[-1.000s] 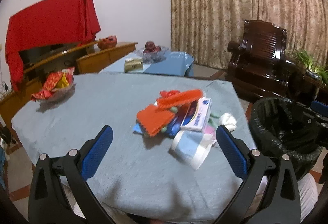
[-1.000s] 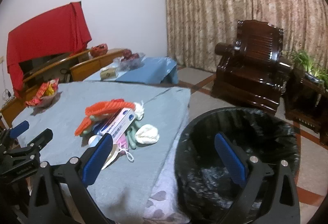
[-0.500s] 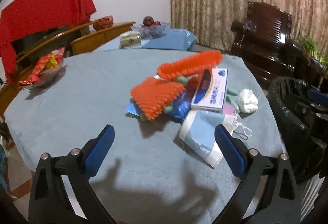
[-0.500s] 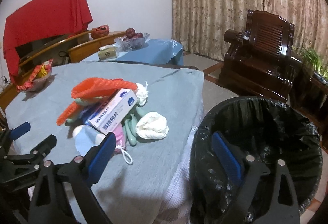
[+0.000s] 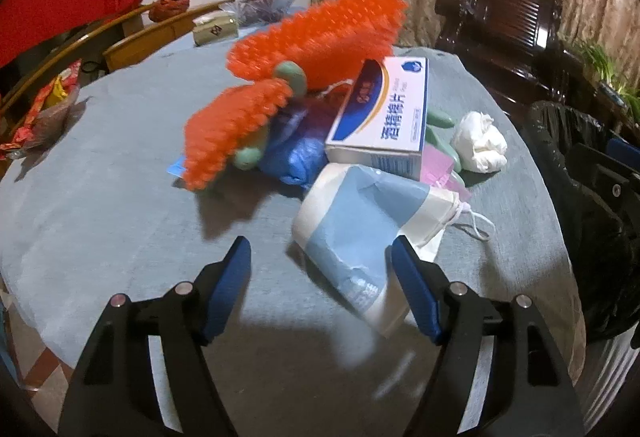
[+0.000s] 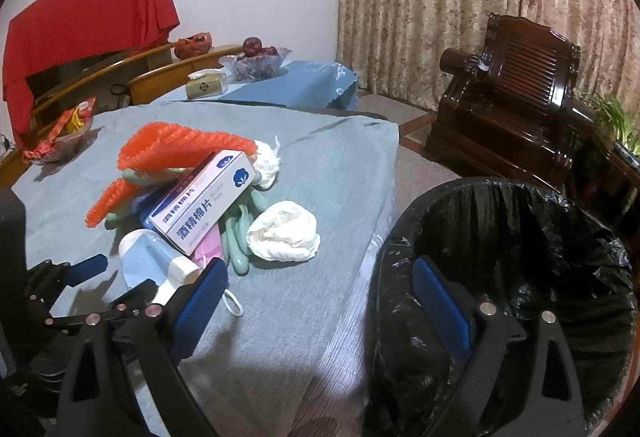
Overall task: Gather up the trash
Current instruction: 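Reach the left tool to the blue-white face mask and close on it, then lift the face mask with the left tool while the right tool grasps the white tissue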
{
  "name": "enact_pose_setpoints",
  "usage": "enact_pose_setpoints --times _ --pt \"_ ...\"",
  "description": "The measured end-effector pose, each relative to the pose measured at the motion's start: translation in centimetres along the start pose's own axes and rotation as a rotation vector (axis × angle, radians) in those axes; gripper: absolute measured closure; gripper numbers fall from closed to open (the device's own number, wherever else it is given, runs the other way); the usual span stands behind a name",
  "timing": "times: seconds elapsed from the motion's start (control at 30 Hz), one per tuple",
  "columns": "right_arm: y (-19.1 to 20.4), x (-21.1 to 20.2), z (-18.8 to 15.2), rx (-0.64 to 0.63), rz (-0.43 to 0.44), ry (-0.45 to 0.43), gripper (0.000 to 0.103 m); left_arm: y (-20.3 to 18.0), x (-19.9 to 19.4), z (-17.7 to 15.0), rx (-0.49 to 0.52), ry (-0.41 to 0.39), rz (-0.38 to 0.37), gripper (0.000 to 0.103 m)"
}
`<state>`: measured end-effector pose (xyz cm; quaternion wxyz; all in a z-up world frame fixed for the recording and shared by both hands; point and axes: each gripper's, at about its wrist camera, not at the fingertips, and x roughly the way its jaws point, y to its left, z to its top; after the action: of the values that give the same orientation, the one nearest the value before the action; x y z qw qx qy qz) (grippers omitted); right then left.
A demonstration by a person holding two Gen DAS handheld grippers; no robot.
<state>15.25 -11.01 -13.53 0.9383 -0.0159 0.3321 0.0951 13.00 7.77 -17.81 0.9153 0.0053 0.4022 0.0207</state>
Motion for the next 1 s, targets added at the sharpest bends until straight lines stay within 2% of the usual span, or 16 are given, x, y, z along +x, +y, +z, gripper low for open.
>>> enact_pose_setpoints --times 0.07,0.13,0.2,0.23,0.33,0.43,0.53,0.7,0.83,0.93,1.0 --pt "0.0 0.2 0.0 -0.002 0.003 0.004 0.011 -0.2 0.4 0.1 -0.014 0.023 -0.033 0.032" --pt "0.0 0.3 0.0 -0.005 0.003 0.007 0.011 -0.4 0.6 0.0 -0.025 0.037 -0.066 0.039" --pt "0.1 0.3 0.1 -0.009 0.002 0.006 0.011 -0.5 0.7 -0.3 -0.035 0.046 -0.094 0.05" --pt "0.1 0.3 0.1 -0.011 0.002 0.007 0.011 -0.5 0.8 -0.4 -0.047 0.051 -0.111 0.051" --pt "0.2 0.4 0.2 -0.014 0.002 0.011 0.011 -0.1 0.9 -0.7 -0.087 0.056 -0.128 0.06" --pt "0.5 0.3 0.3 -0.02 0.006 0.014 0.011 -0.1 0.5 -0.8 -0.099 0.045 -0.146 0.074" --pt "0.9 0.3 0.5 -0.028 0.014 0.012 0.011 -0.5 0.0 -0.7 -0.077 0.022 -0.135 0.078" --pt "1.2 0.4 1.2 -0.024 0.018 0.002 0.012 0.3 -1.3 -0.2 -0.099 -0.01 -0.118 0.086" --pt "1.9 1.1 1.9 -0.029 0.031 -0.005 0.014 1.2 -3.4 0.7 -0.094 -0.085 -0.091 0.086" --pt "2.4 2.2 2.3 -0.035 0.037 0.005 0.018 1.6 -4.2 1.3 -0.082 -0.125 -0.072 0.086" --pt "2.7 3.1 2.5 -0.044 0.037 0.017 0.025 1.9 -4.4 1.8 -0.076 -0.145 -0.057 0.086"
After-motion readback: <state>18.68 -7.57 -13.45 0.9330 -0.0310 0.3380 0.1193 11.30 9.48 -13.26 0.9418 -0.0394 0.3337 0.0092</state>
